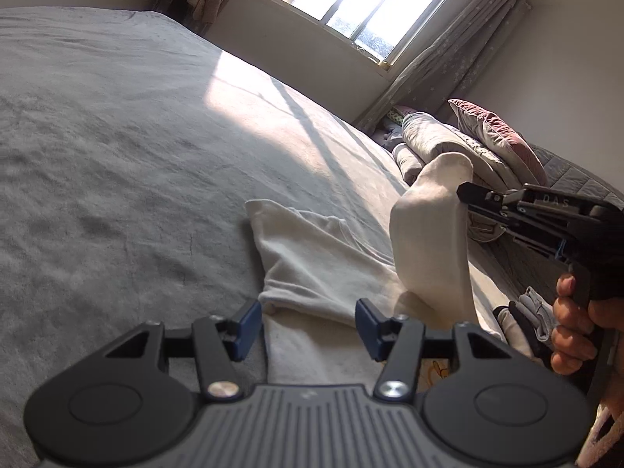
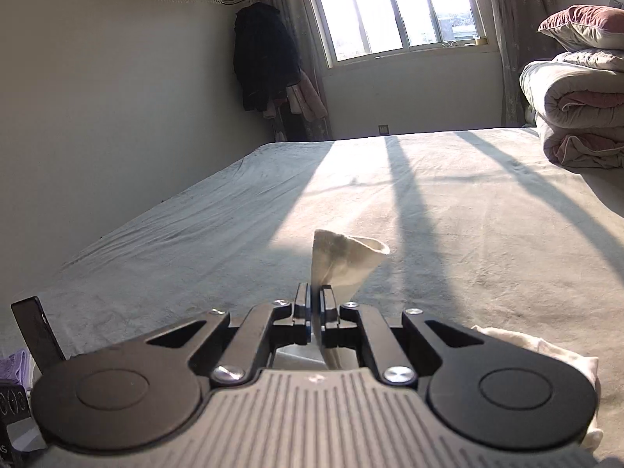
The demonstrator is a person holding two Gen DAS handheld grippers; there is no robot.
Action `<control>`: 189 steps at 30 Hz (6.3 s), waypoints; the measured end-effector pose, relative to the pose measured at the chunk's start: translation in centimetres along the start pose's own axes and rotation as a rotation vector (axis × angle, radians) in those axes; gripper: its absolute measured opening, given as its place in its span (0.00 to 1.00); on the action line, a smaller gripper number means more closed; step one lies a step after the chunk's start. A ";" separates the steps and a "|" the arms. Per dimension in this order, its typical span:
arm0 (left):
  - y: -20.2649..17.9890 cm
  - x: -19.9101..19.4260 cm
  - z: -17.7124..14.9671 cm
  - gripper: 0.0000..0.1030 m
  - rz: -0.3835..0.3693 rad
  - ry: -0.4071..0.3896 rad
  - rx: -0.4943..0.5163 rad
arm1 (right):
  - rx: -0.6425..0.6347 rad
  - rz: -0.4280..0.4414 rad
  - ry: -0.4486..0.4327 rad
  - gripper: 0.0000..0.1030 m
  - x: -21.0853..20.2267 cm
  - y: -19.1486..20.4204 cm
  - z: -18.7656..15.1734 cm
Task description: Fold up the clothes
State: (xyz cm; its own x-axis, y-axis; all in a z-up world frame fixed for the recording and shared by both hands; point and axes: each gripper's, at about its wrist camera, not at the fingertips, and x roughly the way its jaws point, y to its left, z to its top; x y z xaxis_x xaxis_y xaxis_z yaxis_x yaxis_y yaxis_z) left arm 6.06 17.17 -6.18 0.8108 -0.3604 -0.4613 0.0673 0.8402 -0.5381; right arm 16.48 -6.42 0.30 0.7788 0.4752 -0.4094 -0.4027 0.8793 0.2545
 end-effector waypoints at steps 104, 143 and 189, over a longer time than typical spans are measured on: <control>-4.2 6.5 0.3 0.19 0.050 0.116 0.339 | -0.306 -0.261 0.242 0.24 -6.8 -11.1 -11.0; -18.3 13.7 1.2 0.23 -0.220 0.233 0.428 | -0.706 -0.250 0.254 0.20 -6.1 -10.5 -10.5; -4.1 10.7 4.0 0.07 0.212 0.009 0.376 | -0.274 -0.238 0.152 0.33 -3.4 -13.8 -7.1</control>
State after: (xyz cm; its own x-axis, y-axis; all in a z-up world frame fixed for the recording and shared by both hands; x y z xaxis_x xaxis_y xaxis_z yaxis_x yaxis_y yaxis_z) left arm 16.75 11.47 -6.10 0.8242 -0.1663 -0.5413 0.1088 0.9846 -0.1369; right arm 16.02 -19.89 -8.04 0.7942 0.2381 -0.5591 -0.3486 0.9321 -0.0982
